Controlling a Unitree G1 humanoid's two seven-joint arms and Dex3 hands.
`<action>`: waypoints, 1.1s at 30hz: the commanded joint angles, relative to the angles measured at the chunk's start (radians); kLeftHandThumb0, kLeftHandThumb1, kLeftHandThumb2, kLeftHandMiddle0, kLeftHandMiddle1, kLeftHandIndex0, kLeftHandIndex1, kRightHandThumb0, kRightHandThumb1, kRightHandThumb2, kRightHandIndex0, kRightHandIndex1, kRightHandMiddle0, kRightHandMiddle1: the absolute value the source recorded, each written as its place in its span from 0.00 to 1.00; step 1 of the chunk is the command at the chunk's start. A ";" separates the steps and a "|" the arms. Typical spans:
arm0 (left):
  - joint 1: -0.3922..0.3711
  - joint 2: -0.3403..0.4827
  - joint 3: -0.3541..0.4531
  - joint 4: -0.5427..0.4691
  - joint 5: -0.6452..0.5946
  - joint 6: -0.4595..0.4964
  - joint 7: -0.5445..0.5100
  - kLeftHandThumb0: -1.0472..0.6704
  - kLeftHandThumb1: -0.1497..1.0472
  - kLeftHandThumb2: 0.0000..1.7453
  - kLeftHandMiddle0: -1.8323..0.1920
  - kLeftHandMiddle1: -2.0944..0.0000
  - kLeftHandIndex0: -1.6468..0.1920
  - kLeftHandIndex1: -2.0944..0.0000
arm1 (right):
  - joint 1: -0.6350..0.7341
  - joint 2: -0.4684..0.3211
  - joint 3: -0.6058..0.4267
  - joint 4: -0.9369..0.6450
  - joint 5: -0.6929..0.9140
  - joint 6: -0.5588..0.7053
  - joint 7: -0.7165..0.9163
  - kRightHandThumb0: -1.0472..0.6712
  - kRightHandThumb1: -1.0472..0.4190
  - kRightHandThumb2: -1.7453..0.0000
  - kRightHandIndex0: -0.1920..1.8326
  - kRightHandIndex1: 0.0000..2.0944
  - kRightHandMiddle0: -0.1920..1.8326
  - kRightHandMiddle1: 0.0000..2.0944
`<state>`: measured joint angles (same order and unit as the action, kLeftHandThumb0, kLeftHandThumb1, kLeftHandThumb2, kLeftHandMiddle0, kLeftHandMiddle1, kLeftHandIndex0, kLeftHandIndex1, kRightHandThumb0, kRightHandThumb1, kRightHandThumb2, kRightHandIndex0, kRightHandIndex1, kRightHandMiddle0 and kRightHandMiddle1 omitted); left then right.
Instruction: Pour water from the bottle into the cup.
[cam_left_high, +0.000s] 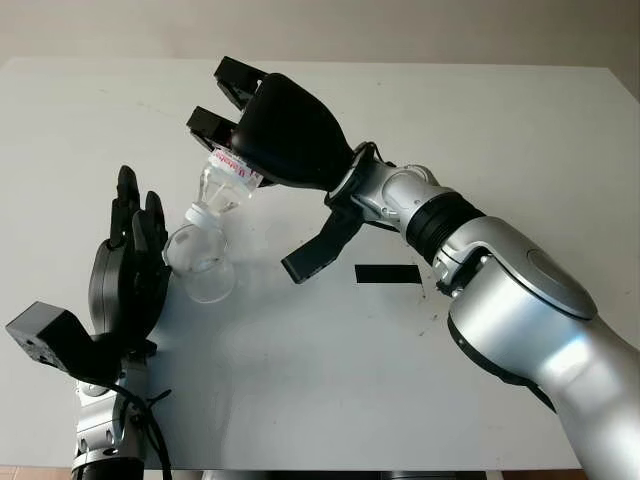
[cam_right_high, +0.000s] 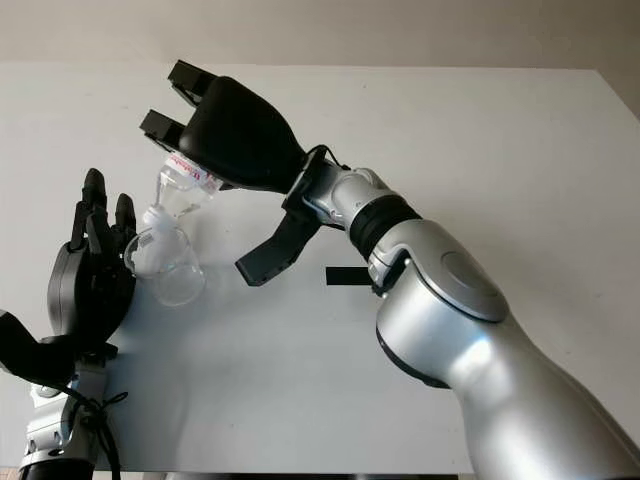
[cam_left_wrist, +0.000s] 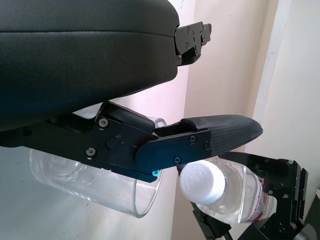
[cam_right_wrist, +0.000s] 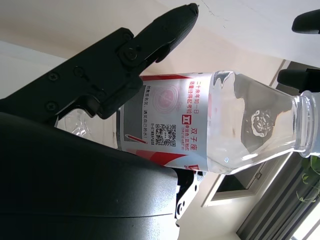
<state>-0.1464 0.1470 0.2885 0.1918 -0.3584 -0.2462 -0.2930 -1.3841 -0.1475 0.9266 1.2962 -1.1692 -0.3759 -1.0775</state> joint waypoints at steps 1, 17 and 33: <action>0.036 -0.033 -0.003 0.048 -0.009 -0.007 -0.006 0.13 1.00 0.34 1.00 0.99 1.00 1.00 | -0.044 -0.005 0.010 -0.001 -0.012 0.013 -0.029 0.35 0.11 0.97 0.65 1.00 0.39 0.68; 0.032 -0.016 0.008 0.055 -0.011 -0.008 -0.031 0.13 1.00 0.35 1.00 1.00 1.00 1.00 | 0.049 0.000 -0.274 -0.024 0.351 -0.191 0.223 0.41 0.00 0.94 0.72 1.00 0.47 0.99; 0.038 0.010 0.028 0.053 -0.027 0.009 -0.052 0.14 1.00 0.36 1.00 1.00 1.00 1.00 | 0.356 -0.056 -0.759 -0.240 0.944 -0.184 0.899 0.42 0.00 0.79 0.58 1.00 0.47 1.00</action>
<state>-0.1524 0.1660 0.3132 0.2065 -0.3797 -0.2431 -0.3398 -1.0480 -0.1910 0.1943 1.1041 -0.2482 -0.5685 -0.1998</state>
